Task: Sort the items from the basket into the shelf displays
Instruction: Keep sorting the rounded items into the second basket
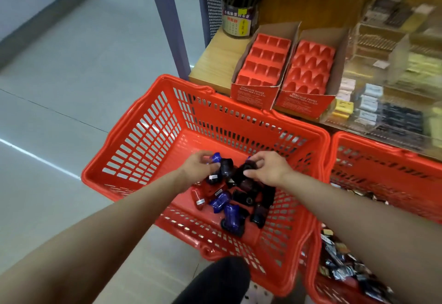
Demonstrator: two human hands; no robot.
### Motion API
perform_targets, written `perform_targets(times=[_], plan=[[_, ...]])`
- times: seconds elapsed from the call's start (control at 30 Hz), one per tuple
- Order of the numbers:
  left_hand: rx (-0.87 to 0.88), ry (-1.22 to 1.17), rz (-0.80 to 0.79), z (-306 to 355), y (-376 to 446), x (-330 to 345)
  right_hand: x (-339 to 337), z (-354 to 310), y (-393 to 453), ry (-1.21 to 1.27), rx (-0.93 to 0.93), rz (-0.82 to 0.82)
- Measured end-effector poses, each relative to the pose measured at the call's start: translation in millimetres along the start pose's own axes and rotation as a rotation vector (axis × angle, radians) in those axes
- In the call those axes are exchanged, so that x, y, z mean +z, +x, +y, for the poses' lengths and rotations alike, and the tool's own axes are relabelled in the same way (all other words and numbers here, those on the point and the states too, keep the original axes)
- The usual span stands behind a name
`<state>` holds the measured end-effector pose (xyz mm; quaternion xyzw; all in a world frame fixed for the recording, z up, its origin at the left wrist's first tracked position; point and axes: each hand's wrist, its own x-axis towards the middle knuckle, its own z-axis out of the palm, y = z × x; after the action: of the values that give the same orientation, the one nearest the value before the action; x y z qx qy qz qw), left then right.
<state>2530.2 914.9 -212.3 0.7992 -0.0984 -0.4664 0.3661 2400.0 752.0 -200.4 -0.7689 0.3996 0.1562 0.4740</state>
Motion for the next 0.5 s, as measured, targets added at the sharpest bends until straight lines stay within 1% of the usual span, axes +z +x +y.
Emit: perform_targets(times=[0.07,0.1,0.13,0.17,0.23,0.33,0.4,0.5], plan=[[-0.017,-0.04,-0.244,31,-36,5,-15,-16,-22,0.06,-0.059,-0.005],[-0.013,-0.028,-0.319,46,-53,6,-23,-26,-33,0.072,-0.09,-0.02],[0.005,-0.009,-0.342,59,-69,6,-31,-36,-45,0.083,-0.116,-0.047],[0.037,0.006,-0.326,71,-85,5,-38,-46,-58,0.093,-0.143,-0.07],[0.11,0.036,-0.243,93,-112,1,-52,-66,-83,0.121,-0.2,-0.078],[0.181,0.063,-0.132,112,-149,-4,-65,-84,-118,0.249,-0.252,-0.126],[0.217,0.038,-0.076,111,-161,-3,-65,-86,-130,0.331,-0.256,-0.145],[0.235,-0.074,-0.048,95,-162,3,-59,-80,-128,0.436,-0.241,-0.156]])
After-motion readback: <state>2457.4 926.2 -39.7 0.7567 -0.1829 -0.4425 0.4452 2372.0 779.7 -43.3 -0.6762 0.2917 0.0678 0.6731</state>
